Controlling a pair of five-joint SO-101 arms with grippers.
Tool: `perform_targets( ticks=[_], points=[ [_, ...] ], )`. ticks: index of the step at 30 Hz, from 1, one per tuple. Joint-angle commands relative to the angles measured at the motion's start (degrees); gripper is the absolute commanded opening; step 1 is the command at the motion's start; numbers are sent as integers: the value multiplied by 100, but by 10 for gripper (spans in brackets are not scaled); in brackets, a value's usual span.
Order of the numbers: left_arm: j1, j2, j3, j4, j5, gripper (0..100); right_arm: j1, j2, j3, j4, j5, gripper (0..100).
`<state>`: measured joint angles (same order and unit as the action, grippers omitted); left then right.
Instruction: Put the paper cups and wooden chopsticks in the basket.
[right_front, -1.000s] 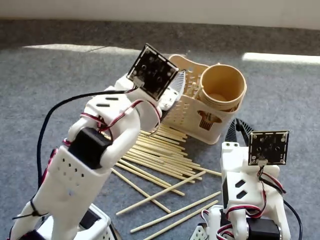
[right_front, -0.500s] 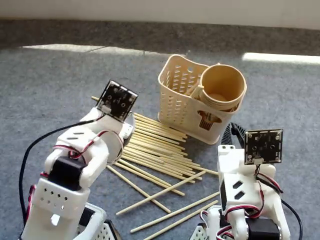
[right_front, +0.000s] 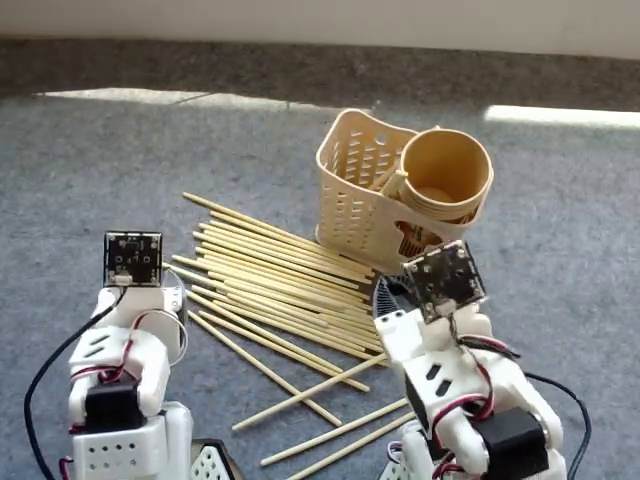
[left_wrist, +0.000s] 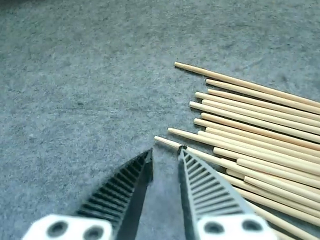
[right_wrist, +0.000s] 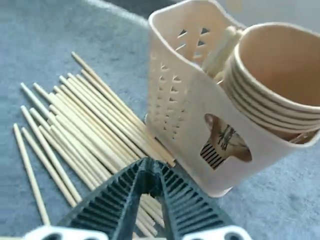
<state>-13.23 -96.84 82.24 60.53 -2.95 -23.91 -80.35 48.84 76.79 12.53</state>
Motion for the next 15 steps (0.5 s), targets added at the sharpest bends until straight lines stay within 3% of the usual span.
perform_targets(
  ticks=[1, 5, 9, 15],
  points=[
    [-84, -716, 198, -88, 26, 98, -453, 804, -673, 558, 88, 6],
    [-84, -787, 268, -123, 18, 98, -1033, 1411, -963, 840, 79, 6],
    [-84, -734, 277, -123, 18, 98, -1156, 1965, -971, 971, -9, 6],
    [-84, -734, 277, -105, 18, 98, -1147, 2853, -796, 945, -2418, 7]
  ],
)
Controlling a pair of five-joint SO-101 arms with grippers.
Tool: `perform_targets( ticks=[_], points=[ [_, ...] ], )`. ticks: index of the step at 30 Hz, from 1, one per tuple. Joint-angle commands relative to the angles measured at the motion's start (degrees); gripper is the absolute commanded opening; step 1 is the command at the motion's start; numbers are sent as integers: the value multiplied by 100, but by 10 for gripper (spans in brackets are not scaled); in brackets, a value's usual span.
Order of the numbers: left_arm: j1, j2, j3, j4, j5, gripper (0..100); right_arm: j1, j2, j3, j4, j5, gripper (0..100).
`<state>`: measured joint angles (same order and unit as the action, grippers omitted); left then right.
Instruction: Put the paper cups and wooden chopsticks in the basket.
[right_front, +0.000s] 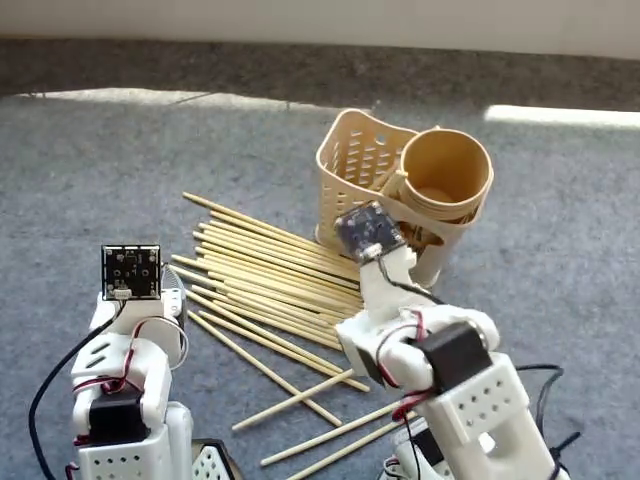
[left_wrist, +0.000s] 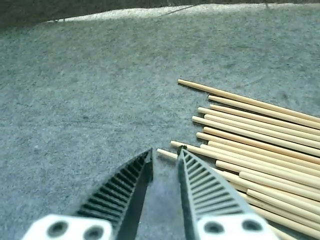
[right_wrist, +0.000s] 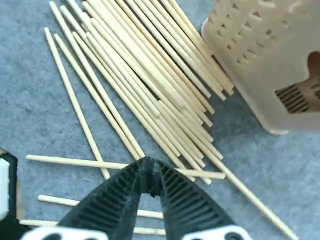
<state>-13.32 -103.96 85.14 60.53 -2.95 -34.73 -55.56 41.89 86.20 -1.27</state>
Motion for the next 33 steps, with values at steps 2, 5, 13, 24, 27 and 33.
perform_targets(
  ticks=[2, 5, 13, 24, 27, 33],
  points=[
    [-66, -22, -13, -105, 18, 98, -66, 593, 101, -145, -1116, 7],
    [-66, -22, -13, -88, 18, 98, -66, 716, 611, -637, -1160, 6],
    [-66, -22, -4, -88, 18, 98, 400, 743, 1771, -1525, -1275, 6],
    [-66, -22, -4, -97, 18, 98, 725, 752, 2158, -1859, -2277, 198],
    [-66, -22, -4, -88, 18, 98, 725, 752, 2158, -1859, -2321, 198],
    [-48, -22, 4, -88, 18, 98, 725, 760, 2158, -1859, -2347, 198]
  ],
)
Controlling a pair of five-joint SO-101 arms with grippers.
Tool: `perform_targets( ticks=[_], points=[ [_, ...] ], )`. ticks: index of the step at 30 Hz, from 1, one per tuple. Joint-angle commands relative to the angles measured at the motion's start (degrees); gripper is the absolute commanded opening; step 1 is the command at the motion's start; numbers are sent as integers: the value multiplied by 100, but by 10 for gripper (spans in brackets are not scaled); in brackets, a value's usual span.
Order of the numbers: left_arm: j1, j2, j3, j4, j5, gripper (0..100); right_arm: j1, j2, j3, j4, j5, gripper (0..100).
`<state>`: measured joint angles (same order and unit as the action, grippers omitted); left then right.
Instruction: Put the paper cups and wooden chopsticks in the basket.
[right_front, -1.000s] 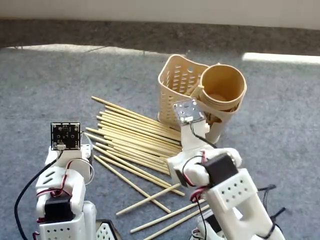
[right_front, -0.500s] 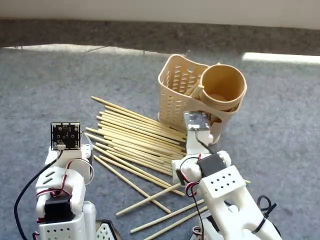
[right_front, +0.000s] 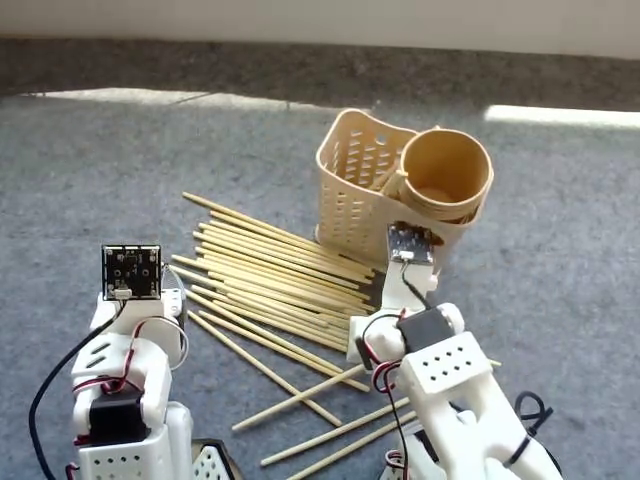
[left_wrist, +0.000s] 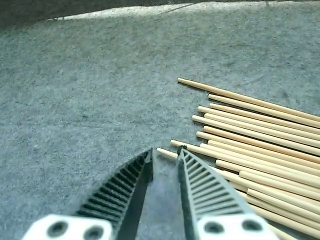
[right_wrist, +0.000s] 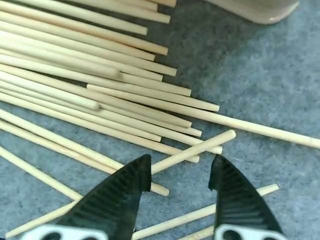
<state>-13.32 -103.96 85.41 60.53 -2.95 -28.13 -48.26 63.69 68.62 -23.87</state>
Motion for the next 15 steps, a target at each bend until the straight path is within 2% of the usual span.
perform_targets(
  ticks=[1, 7, 15],
  points=[
    [-48, -22, -22, -88, 18, 98, 66, 31, -22, -101, -88, 198],
    [-40, -22, 84, -132, 9, 98, 66, 119, -22, -136, -88, 198],
    [-40, -22, 84, -132, 9, 98, 48, 1587, -365, -145, -492, 198]
  ],
)
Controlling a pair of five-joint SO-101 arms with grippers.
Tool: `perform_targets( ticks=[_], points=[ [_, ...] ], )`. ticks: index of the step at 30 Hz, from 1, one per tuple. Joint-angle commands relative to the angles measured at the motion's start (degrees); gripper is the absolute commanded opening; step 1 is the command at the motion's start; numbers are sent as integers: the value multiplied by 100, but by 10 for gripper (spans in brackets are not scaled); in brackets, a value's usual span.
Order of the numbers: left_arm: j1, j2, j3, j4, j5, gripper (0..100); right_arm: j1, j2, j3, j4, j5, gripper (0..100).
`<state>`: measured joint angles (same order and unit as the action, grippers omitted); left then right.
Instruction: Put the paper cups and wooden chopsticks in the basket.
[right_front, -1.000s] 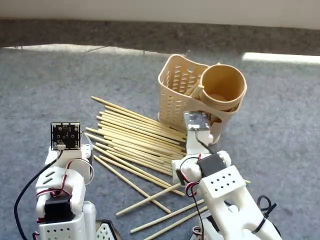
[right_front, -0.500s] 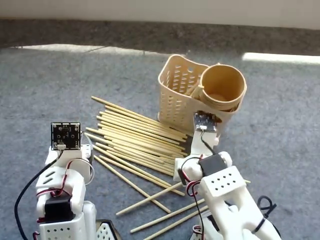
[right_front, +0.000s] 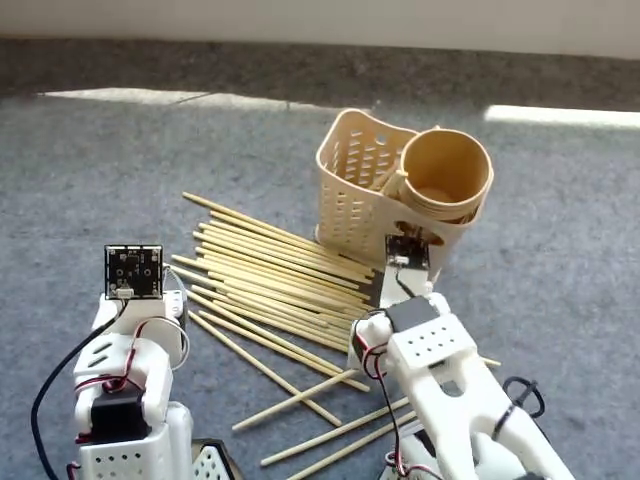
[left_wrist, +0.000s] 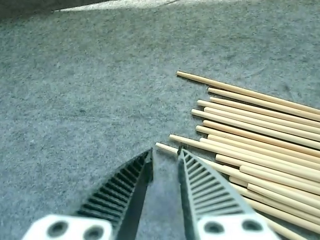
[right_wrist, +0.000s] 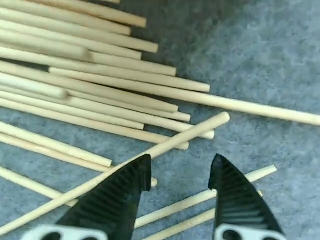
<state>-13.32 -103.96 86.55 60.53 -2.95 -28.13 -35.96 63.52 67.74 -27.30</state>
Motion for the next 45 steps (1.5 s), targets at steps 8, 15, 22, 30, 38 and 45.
perform_targets(
  ticks=[8, 15, 22, 30, 38, 45],
  points=[
    [-40, -22, -31, -132, 9, 98, 40, 743, -576, -75, -176, 198],
    [-40, -22, -31, -132, 9, 98, 48, 998, -505, -593, -185, 197],
    [-40, -22, -31, -132, 9, 98, 57, 998, -523, -593, -185, 105],
    [-40, -22, -31, -132, 9, 98, 57, 1033, -532, -708, -185, 105],
    [-40, -22, -31, -132, 9, 98, 365, 1033, -523, -1024, -185, 106],
    [-40, -22, -31, -132, 9, 98, 637, 1033, -497, -1033, -185, 105]
  ],
)
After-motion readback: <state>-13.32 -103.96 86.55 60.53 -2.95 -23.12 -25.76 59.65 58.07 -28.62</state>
